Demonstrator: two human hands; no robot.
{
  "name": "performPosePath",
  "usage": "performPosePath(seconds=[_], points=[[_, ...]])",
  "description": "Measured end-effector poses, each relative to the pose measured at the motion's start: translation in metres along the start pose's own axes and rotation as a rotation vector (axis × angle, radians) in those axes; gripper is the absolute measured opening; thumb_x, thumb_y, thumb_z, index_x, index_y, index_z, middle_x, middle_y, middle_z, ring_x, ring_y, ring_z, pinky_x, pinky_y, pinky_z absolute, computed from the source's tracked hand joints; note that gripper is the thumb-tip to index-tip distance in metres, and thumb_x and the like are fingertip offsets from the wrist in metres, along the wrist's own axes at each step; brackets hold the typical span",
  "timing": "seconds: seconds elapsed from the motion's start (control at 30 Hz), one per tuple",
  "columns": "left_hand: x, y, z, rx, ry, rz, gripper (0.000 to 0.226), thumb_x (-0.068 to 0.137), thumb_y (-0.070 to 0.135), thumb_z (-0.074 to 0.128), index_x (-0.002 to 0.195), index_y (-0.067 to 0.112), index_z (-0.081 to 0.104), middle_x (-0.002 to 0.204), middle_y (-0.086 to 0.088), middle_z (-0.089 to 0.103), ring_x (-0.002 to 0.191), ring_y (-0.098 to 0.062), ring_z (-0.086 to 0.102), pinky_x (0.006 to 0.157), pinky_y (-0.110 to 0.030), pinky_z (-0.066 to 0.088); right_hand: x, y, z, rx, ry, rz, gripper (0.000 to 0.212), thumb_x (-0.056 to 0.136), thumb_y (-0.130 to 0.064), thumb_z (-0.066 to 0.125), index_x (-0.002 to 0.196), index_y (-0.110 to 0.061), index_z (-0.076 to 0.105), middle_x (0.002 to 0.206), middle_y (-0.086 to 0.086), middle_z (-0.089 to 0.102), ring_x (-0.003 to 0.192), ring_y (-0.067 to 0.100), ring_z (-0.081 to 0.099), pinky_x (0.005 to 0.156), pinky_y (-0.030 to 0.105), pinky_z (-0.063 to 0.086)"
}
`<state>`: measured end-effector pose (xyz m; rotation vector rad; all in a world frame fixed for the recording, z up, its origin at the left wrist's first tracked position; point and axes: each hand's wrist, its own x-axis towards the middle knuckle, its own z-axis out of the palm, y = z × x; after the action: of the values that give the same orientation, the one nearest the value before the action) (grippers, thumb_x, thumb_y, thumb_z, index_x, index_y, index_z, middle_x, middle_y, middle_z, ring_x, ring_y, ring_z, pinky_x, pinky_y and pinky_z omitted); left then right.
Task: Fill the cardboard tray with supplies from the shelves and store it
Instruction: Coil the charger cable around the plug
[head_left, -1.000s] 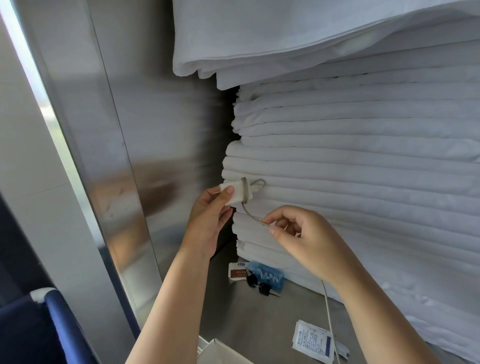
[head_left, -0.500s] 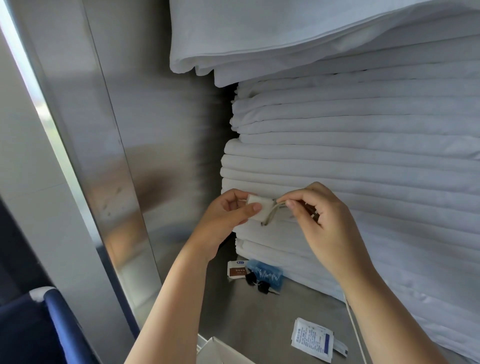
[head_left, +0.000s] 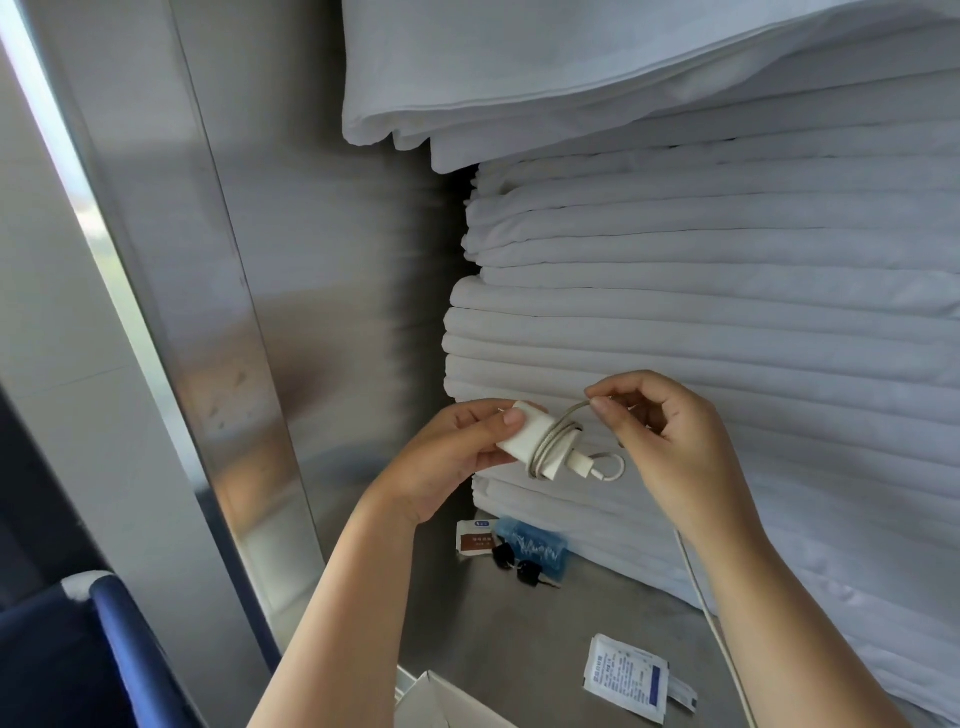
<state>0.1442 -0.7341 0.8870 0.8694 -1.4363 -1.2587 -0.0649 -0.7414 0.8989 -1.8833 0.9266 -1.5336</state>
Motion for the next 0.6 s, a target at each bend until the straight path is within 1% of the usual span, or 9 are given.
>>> performPosePath(seconds=[0.1,0.17,0.23,0.3,0.37,0.43,0.47,0.53,0.6], points=[[-0.001,0.000,0.000,-0.049,-0.030,0.009,0.047,0.079,0.045,0.070,0.112,0.010,0.070,0.107,-0.006,0.070,0.098,-0.015,0.065,0.082,-0.023,0.050,0.001,-0.001,-0.001,0.035,-0.060,0.017,0.011,0.087,-0.023,0.065,0.088,-0.032,0.070,0.075,-0.014,0.066,0.063,0.000,0.057,0.060,0.009,0.043],[0.000,0.000,-0.001,-0.105,-0.042,0.009,0.051,0.074,0.048,0.075,0.107,0.010,0.072,0.100,-0.005,0.071,0.091,-0.014,0.067,0.078,-0.023,0.052,0.002,0.000,-0.001,0.082,-0.081,0.059,0.011,0.087,-0.021,0.065,0.088,-0.030,0.070,0.073,-0.012,0.067,0.060,-0.001,0.056,0.058,0.009,0.043],[0.001,-0.001,-0.002,-0.156,-0.046,0.001,0.050,0.068,0.050,0.079,0.101,0.012,0.074,0.095,-0.004,0.073,0.087,-0.014,0.068,0.078,-0.024,0.053,0.002,0.002,0.000,0.144,-0.103,0.111,0.010,0.087,-0.017,0.066,0.088,-0.025,0.071,0.072,-0.009,0.068,0.057,-0.001,0.056,0.056,0.011,0.044],[0.002,-0.002,-0.002,-0.207,-0.047,-0.010,0.052,0.063,0.051,0.082,0.098,0.013,0.076,0.095,-0.005,0.073,0.089,-0.015,0.069,0.080,-0.026,0.054,0.002,0.002,0.002,0.220,-0.147,0.159,0.005,0.084,-0.016,0.068,0.088,-0.018,0.070,0.071,-0.006,0.069,0.059,0.002,0.059,0.057,0.014,0.046],[0.002,-0.004,-0.003,-0.254,-0.045,-0.020,0.051,0.059,0.052,0.085,0.095,0.017,0.077,0.094,-0.002,0.074,0.089,-0.013,0.070,0.079,-0.026,0.054,0.001,0.004,0.005,0.285,-0.192,0.203,0.010,0.079,-0.021,0.069,0.086,-0.014,0.069,0.072,-0.001,0.070,0.064,0.008,0.064,0.062,0.018,0.052],[0.002,-0.004,-0.003,-0.291,-0.023,-0.035,0.052,0.053,0.053,0.087,0.093,0.020,0.078,0.092,0.000,0.074,0.088,-0.012,0.070,0.076,-0.024,0.055,-0.001,0.006,0.010,0.290,-0.223,0.235,0.004,0.082,-0.016,0.068,0.085,-0.013,0.067,0.074,0.004,0.071,0.068,0.012,0.066,0.068,0.023,0.056],[0.002,-0.004,-0.002,-0.308,-0.010,-0.042,0.054,0.051,0.052,0.088,0.092,0.020,0.078,0.092,-0.001,0.074,0.087,-0.012,0.070,0.075,-0.024,0.055,-0.001,0.008,0.013,0.292,-0.233,0.247,0.001,0.085,-0.012,0.066,0.086,-0.012,0.067,0.075,0.006,0.072,0.069,0.013,0.067,0.068,0.023,0.056],[0.003,-0.004,-0.002,-0.343,0.009,-0.052,0.055,0.049,0.049,0.090,0.092,0.018,0.078,0.091,-0.003,0.074,0.085,-0.013,0.070,0.075,-0.025,0.056,-0.003,0.010,0.017,0.307,-0.240,0.280,0.004,0.088,-0.007,0.063,0.087,-0.010,0.065,0.077,0.008,0.072,0.069,0.013,0.068,0.067,0.022,0.055],[0.003,-0.005,-0.002,-0.370,0.020,-0.068,0.054,0.048,0.044,0.092,0.092,0.016,0.078,0.091,-0.004,0.075,0.084,-0.013,0.070,0.077,-0.026,0.056,-0.004,0.013,0.021,0.291,-0.260,0.307,0.006,0.090,-0.007,0.062,0.086,-0.012,0.064,0.078,0.007,0.073,0.070,0.014,0.069,0.067,0.022,0.056]])
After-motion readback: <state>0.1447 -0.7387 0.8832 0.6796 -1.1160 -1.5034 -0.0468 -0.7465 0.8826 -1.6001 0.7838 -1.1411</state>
